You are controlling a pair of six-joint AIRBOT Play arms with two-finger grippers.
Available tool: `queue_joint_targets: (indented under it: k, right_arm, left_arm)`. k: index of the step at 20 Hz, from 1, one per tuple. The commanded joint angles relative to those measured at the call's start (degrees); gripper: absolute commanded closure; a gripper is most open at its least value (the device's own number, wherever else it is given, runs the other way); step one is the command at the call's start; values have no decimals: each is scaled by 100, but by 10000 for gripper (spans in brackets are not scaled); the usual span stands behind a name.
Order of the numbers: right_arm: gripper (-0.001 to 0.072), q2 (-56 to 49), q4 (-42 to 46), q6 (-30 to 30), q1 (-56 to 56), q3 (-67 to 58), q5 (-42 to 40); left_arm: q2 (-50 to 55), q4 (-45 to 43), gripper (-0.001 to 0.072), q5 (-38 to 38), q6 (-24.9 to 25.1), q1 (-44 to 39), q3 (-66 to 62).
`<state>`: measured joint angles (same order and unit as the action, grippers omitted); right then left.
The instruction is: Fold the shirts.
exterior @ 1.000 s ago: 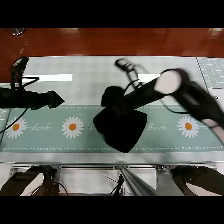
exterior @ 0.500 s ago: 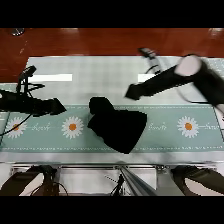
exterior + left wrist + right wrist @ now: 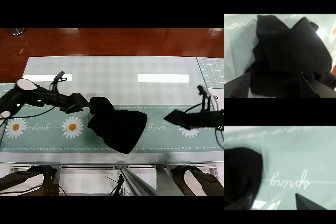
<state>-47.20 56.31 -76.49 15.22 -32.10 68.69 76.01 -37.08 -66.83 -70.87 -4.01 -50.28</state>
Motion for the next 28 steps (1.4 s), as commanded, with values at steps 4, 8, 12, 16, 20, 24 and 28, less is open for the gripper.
queue_joint_targets:
  k: [4,8,12,16,20,24,28]
  right_arm:
    - [92,278,-817,28,-649,1510,-597]
    - [92,50,-1071,-240,-1539,1541,-1182]
    - [92,-621,-1773,-153,-2142,1460,-1803]
    - [93,-1388,-2135,-151,-2811,1003,-2494]
    - [93,-2356,-2118,-214,-2896,151,-2391]
    - [606,-2903,-1773,-127,-2896,-614,-2181]
    - [682,-2929,-1246,28,-2726,-1565,-1565]
  left_arm:
    - [1167,1954,8,232,1661,-612,-20]
    - [1405,1976,688,-90,1823,-575,-334]
    - [1401,1974,689,-546,1836,-402,-743]
    - [1399,1963,688,-586,1814,-376,-850]
    - [1399,1950,688,-586,1814,-376,-850]
    - [1399,1947,689,-588,1814,-378,-850]
    - [1377,1950,690,-634,1740,-334,-901]
